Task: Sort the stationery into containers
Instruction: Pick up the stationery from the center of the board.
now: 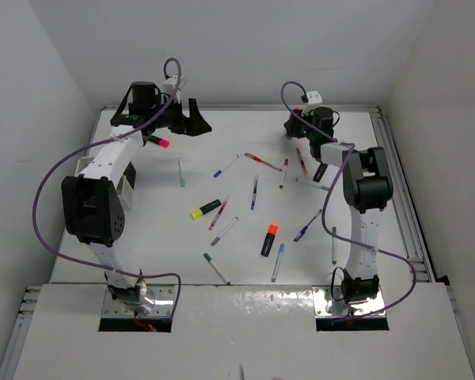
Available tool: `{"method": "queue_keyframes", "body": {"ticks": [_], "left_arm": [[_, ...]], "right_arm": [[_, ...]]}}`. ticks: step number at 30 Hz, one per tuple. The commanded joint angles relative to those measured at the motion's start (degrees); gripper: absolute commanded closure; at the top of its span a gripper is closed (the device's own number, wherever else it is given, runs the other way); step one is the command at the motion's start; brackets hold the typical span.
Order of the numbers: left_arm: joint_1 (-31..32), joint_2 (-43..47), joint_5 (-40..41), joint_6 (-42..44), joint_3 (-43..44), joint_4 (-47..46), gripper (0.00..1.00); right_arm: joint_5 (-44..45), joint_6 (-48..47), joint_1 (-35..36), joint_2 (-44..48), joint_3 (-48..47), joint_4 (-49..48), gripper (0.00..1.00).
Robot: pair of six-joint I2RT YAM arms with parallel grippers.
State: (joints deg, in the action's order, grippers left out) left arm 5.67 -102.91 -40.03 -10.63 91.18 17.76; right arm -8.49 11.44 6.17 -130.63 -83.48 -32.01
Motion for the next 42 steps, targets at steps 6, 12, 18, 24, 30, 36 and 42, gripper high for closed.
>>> {"method": "queue_keyframes", "body": {"ticks": [6, 12, 18, 24, 30, 36, 42], "left_arm": [[-3.47, 17.64, -17.85, 4.92, -9.16, -4.13, 0.15], [-1.46, 29.68, -27.03, 8.09, -15.06, -5.10, 0.33], [1.35, 35.67, -32.91, 7.12, -16.47, -6.60, 0.44], [5.22, 36.56, -39.33, 12.89, -16.21, -2.82, 0.57], [9.00, 36.56, -38.19, 19.06, -15.68, 3.16, 0.57], [11.02, 36.12, -37.93, 22.14, -15.15, 6.75, 0.57], [12.78, 35.77, -37.58, 23.90, -16.38, 8.08, 0.56]], "right_arm": [[-46.58, -1.42, 4.28, 29.19, 11.06, 5.08, 1.00], [-65.33, -1.33, 12.89, 37.46, 9.39, 19.43, 1.00], [-63.94, -22.48, 20.54, 40.63, 2.47, 50.68, 1.00], [-59.28, -45.77, 26.60, 38.08, -6.16, 79.00, 1.00], [-55.67, -49.41, 29.68, 38.08, -6.61, 84.74, 1.00], [-54.09, -49.59, 31.00, 36.76, -8.18, 85.45, 1.00], [-54.09, -46.43, 31.35, 35.79, -9.77, 82.64, 1.00]]}}
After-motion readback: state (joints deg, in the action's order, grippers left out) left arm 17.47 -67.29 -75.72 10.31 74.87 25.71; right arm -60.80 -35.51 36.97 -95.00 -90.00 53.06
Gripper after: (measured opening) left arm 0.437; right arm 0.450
